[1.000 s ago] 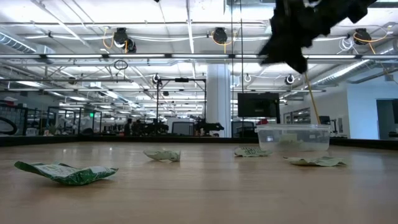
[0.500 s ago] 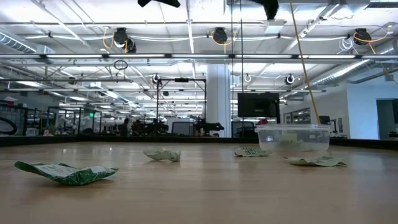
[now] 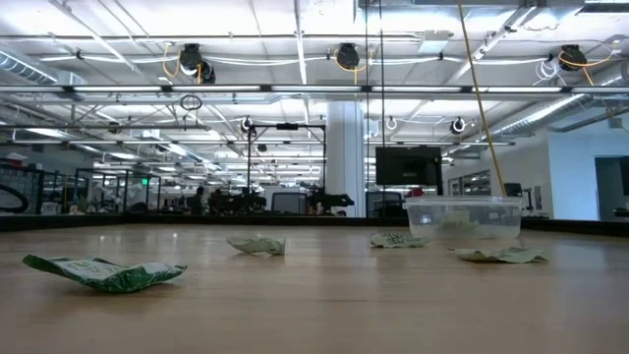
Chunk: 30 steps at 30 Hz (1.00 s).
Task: Pick and place Stevia / Truvia into bins
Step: Put the green stevia packet into the transparent bin
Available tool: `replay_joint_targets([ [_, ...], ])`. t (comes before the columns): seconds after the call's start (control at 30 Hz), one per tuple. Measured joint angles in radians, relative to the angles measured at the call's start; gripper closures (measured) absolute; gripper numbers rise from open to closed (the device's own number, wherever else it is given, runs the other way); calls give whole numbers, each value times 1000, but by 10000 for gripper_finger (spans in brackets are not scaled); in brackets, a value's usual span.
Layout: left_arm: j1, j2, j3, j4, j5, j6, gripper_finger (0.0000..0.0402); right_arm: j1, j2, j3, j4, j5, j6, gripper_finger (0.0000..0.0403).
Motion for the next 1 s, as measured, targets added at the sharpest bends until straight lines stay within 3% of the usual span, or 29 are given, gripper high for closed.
replay_joint_targets([
  [0.2, -101, -22, -1, -185, -9, -125, 261, 3, 118, 55, -259, -72, 135, 305],
  [0.5, -216, -7, -1, -212, -36, -165, 261, 1, 336, 52, -636, -137, 311, 305],
  [1.0, -283, -5, -1, -212, -140, -158, 261, -10, 539, -44, -593, -179, 335, 305],
])
